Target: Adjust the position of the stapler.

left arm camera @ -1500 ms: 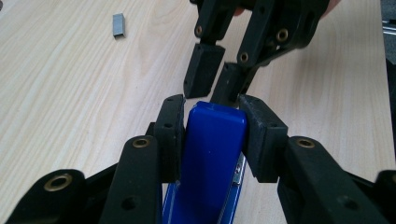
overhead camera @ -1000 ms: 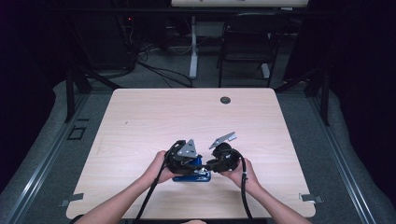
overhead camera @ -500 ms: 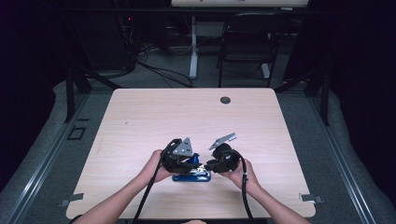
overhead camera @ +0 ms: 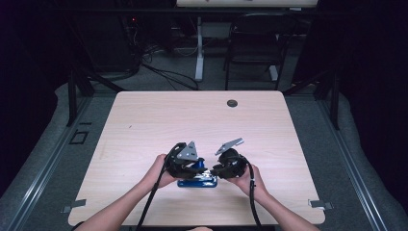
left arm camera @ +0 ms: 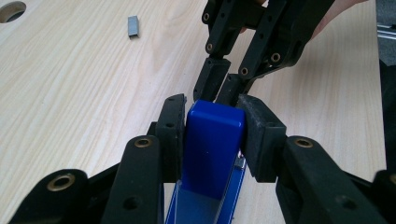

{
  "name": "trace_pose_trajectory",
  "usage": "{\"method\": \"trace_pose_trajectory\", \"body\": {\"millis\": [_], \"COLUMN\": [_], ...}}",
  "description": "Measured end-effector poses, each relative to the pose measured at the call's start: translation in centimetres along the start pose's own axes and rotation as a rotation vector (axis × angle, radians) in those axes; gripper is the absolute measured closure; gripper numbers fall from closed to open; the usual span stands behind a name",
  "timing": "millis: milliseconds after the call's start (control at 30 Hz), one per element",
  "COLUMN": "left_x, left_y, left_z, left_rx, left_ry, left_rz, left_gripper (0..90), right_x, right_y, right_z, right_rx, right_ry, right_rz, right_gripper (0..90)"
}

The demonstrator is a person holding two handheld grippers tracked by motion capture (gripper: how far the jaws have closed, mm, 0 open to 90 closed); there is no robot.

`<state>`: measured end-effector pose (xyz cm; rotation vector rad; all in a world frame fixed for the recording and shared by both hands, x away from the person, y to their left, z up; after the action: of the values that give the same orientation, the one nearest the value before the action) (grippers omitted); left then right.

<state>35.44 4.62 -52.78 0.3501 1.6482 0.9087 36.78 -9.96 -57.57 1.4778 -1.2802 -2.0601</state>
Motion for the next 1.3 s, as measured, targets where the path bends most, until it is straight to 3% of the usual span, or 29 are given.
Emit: {"method": "trace_pose_trajectory", "body": {"millis": [567, 800, 1300], "left_x": [0.2, 0.5, 0.7], "left_y": [1.0, 1.7, 2.3], "left_z": [0.1, 0.5, 0.6], "left_rx": [-0.014, -0.014, -0.036], "left_ry": [-0.004, 0.012, 0.003], "left_rz": [0.010, 0.001, 0.008], "left_gripper": [63.9, 64.1, 64.6], "right_x": [0.0, 0.0, -0.1], "right_y": [-0.1, -0.1, -0.1], "right_z": [0.1, 0.1, 0.2], "right_rx": [0.019, 0.020, 0.027], "right_ry": [0.035, 0.035, 0.025], "right_rz": [0.010, 0.011, 0.014], "right_gripper": [75.1, 75.0, 75.4]}}
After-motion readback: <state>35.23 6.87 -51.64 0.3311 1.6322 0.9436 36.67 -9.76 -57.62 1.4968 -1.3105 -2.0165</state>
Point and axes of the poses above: each handheld gripper's, and its own axes: y roughly backward along the jaws, x roughly out of its underside, z roughly to its left, the point moved 5 cm from there along -y, roughly forward along the jaws, and after that the axes turned 9 degrees about y, right-handed, at the moved point
